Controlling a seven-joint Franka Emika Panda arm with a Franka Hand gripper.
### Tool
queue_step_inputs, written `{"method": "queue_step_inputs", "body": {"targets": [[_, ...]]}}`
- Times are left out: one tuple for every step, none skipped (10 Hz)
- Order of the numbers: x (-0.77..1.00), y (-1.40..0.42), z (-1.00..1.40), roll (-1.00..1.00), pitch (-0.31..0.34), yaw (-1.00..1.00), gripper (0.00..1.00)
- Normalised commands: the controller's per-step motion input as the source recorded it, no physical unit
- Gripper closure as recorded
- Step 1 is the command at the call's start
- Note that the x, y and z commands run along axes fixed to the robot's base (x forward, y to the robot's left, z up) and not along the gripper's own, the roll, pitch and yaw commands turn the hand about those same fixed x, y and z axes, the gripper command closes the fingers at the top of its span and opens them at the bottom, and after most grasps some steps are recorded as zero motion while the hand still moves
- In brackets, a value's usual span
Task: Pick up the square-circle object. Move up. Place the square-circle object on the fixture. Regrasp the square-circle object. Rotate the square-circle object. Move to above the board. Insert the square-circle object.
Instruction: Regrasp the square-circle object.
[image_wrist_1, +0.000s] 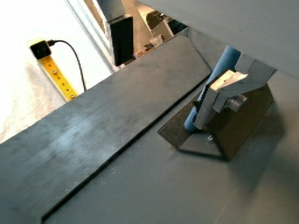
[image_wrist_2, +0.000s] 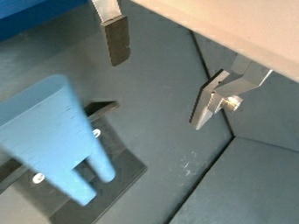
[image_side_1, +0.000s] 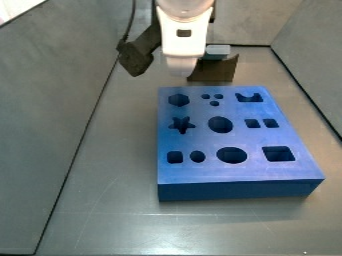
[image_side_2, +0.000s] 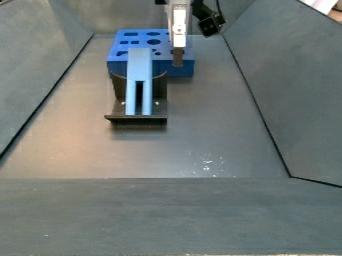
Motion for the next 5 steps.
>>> {"method": "queue_step_inputs", "body": {"targets": [[1.0, -0.03, -0.04, 0.14, 0.023, 0.02, 0.0], [1.0, -0.03, -0.05, 0.14, 0.04, 0.01, 0.0], [1.0, -0.03, -0.05, 0.14, 0.065, 0.01, 0.0], [1.0, -0.03, -0.05, 0.14, 0.085, 0.01, 0.0], [1.0, -0.04, -0.05, 0.15, 0.1, 0.02, 0.0]]}}
